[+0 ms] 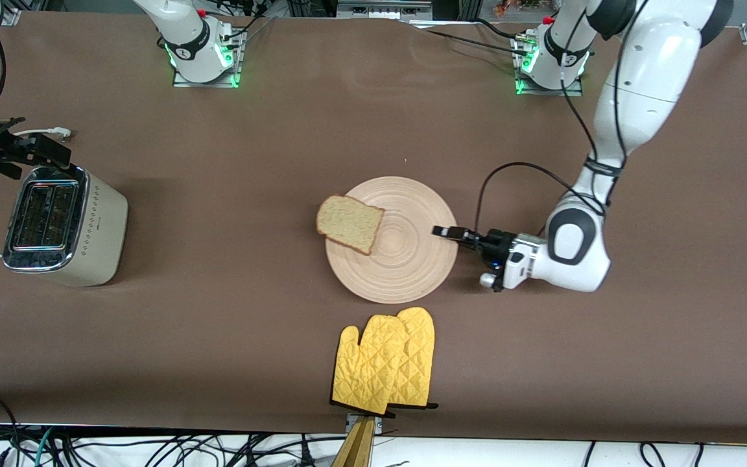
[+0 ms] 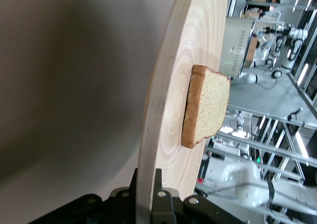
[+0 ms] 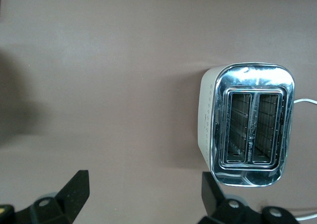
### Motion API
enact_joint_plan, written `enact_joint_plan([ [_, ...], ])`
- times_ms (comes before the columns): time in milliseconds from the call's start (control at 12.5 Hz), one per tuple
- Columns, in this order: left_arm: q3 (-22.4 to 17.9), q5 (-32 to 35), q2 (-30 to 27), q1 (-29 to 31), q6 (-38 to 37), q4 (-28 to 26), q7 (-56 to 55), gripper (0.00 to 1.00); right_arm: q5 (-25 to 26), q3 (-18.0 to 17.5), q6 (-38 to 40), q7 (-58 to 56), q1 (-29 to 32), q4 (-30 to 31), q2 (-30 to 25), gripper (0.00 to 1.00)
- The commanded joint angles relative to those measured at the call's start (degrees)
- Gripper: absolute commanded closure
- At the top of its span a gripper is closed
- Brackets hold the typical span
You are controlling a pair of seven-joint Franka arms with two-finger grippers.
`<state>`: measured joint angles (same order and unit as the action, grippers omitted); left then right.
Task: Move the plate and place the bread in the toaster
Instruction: 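Push the wooden plate with the left gripper toward the toaster, then withdraw the left gripper while the right gripper reaches toward the bread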
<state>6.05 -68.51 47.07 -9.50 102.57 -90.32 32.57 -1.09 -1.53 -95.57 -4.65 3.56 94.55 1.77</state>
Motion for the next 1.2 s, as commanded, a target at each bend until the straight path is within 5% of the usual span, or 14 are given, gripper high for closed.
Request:
enact_joint_plan([
  [0, -0.95, -6.35, -0.06, -6.48, 6.48, -0.38, -1.53, 1.0, -0.84, -0.32, 0.21, 0.17, 0.22, 0.19, -0.62, 0.0],
  [401, -0.86, -13.82, 3.81, -14.13, 14.94, -0.2, -1.72, 1.0, -0.66, -0.14, 0.47, -0.09, 0.22, 0.11, -0.62, 0.0],
  [882, -0.86, -14.72, 3.99, -14.15, 17.14, -0.38, -0.76, 1.0, -0.66, -0.41, 1.27, -0.45, 0.13, 0.11, 1.13, 0.0],
  [962, -0.95, -14.46, 3.82, -13.54, 16.88, -0.99, -0.75, 0.85, -0.66, -0.41, 1.18, -0.27, 0.04, 0.02, 1.4, 0.0],
  [1122, -0.95, -13.93, 3.55, -11.43, 15.92, -1.78, 0.03, 0.74, -0.4, -0.32, 0.74, -0.62, 0.22, -0.24, 3.32, 0.0],
])
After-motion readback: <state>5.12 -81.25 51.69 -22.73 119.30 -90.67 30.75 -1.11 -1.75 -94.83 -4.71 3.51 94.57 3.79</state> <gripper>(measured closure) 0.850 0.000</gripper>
